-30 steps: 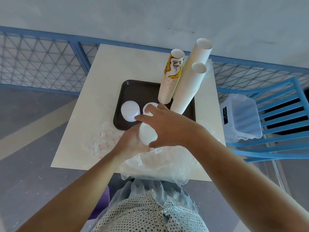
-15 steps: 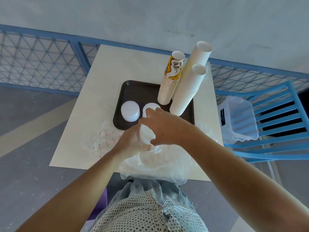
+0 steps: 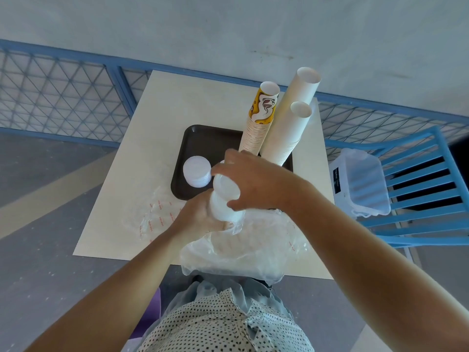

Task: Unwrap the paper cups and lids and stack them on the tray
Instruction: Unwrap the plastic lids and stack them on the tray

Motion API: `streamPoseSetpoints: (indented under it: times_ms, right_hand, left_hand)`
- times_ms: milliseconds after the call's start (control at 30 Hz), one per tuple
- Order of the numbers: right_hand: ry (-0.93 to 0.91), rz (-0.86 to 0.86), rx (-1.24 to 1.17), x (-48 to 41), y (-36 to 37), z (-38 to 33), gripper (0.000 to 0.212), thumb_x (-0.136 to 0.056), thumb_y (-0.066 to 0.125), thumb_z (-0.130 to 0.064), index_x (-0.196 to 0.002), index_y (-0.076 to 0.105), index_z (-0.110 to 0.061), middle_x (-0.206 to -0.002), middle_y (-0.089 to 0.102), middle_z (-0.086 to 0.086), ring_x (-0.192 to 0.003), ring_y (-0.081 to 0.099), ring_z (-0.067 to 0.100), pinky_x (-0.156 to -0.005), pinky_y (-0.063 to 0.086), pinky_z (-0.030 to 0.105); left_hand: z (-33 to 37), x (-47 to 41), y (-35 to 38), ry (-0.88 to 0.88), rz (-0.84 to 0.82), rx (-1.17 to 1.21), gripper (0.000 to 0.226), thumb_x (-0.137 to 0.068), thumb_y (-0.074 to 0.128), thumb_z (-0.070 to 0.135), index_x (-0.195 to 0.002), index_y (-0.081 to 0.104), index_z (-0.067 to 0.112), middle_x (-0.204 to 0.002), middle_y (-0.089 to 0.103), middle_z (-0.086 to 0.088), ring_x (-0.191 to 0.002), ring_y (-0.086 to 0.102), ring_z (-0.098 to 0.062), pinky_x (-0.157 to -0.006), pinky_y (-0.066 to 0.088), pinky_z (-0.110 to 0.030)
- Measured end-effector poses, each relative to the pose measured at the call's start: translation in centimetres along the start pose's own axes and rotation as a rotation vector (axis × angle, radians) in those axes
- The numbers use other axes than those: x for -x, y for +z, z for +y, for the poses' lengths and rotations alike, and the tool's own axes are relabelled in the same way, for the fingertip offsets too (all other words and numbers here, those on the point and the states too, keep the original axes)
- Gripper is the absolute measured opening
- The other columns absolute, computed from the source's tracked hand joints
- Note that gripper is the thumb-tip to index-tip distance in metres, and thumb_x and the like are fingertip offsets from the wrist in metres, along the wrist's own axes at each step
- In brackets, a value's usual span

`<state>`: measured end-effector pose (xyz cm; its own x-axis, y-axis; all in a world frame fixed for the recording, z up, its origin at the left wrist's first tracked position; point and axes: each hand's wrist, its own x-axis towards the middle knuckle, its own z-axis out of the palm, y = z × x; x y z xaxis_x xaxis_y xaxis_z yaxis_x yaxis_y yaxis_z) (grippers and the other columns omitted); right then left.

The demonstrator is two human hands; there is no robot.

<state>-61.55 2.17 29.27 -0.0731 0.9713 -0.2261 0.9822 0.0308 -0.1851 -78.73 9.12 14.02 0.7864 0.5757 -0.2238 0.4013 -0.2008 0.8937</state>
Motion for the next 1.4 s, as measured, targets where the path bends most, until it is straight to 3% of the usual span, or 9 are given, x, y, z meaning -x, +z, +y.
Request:
streamPoseSetpoints:
  times_ms: [167,333,533,633,767,933,1133,1400]
  right_hand:
    - [0.108,0.036,-0.002,0.7,-2.4,3.4,0.077,-0.081,0.084,-0.045,-0.146,0.045,-0.033,-0.133,0.049,-0.002,-0.12,0.051,0.02,-0.105,0.049,0.039]
    - [0.238,-0.009,-0.006,1.5,-0.2,7.4,0.081,-0.082,0.085,-0.043,-0.15,0.043,-0.032,-0.149,0.045,-0.001,-0.137,0.045,0.023,-0.116,0.041,0.047]
    - [0.295,-0.041,-0.076,1.0,7.0,9.0,0.077,-0.08,0.083,-0.042,-0.147,0.049,-0.025,-0.133,0.048,0.005,-0.119,0.053,0.027,-0.098,0.053,0.04]
    - [0.398,-0.037,-0.142,0.1,10.8,9.0,0.078,-0.081,0.084,-0.042,-0.147,0.048,-0.023,-0.137,0.048,0.006,-0.124,0.054,0.031,-0.102,0.054,0.044]
    - [0.528,-0.049,-0.209,-0.9,14.4,9.9,0.079,-0.085,0.082,-0.045,-0.15,0.044,-0.022,-0.141,0.047,0.009,-0.129,0.051,0.033,-0.106,0.052,0.047]
    - [0.6,-0.02,-0.247,-2.2,16.8,10.6,0.084,-0.086,0.08,-0.048,-0.153,0.036,-0.021,-0.147,0.045,0.01,-0.134,0.048,0.034,-0.105,0.052,0.047]
    - [0.633,0.007,-0.277,-3.1,18.3,11.0,0.081,-0.086,0.081,-0.043,-0.148,0.035,-0.019,-0.143,0.046,0.011,-0.13,0.048,0.033,-0.099,0.055,0.046]
    - [0.638,0.026,-0.309,-3.8,19.4,11.3,0.086,-0.088,0.077,-0.053,-0.154,0.03,-0.021,-0.15,0.043,0.009,-0.135,0.047,0.032,-0.102,0.054,0.047]
  left_hand:
    - [-0.7,0.1,-0.1,-0.003,0.028,-0.011,0.076,-0.069,0.097,0.038,-0.134,0.058,0.042,-0.123,0.068,0.021,-0.117,0.061,-0.002,-0.099,0.053,-0.033]
    - [-1.2,0.1,-0.3,-0.04,0.047,-0.005,0.08,-0.068,0.096,0.043,-0.137,0.055,0.044,-0.126,0.066,0.021,-0.12,0.06,-0.004,-0.104,0.052,-0.039]
    - [-1.6,0.3,0.0,-0.093,0.083,0.028,0.081,-0.066,0.094,0.05,-0.136,0.054,0.046,-0.125,0.065,0.024,-0.12,0.059,-0.003,-0.103,0.054,-0.042]
    - [-1.4,0.1,0.5,-0.109,0.105,0.019,0.083,-0.064,0.093,0.051,-0.137,0.054,0.042,-0.127,0.065,0.02,-0.122,0.059,-0.007,-0.103,0.055,-0.043]
    - [-1.0,0.0,1.4,-0.132,0.13,0.002,0.08,-0.066,0.094,0.049,-0.134,0.054,0.043,-0.124,0.063,0.023,-0.119,0.057,0.0,-0.103,0.054,-0.039]
    - [-1.0,-0.1,2.6,-0.17,0.121,-0.009,0.09,-0.061,0.089,0.063,-0.14,0.051,0.041,-0.131,0.062,0.019,-0.125,0.057,-0.01,-0.108,0.052,-0.045]
    - [-0.9,0.1,3.8,-0.186,0.153,-0.005,0.085,-0.062,0.092,0.058,-0.137,0.053,0.046,-0.129,0.062,0.025,-0.123,0.057,-0.001,-0.107,0.051,-0.036]
    - [-0.9,-0.2,3.6,-0.202,0.165,-0.016,0.078,-0.069,0.095,0.048,-0.135,0.053,0.048,-0.125,0.062,0.031,-0.12,0.053,0.01,-0.094,0.044,-0.016]
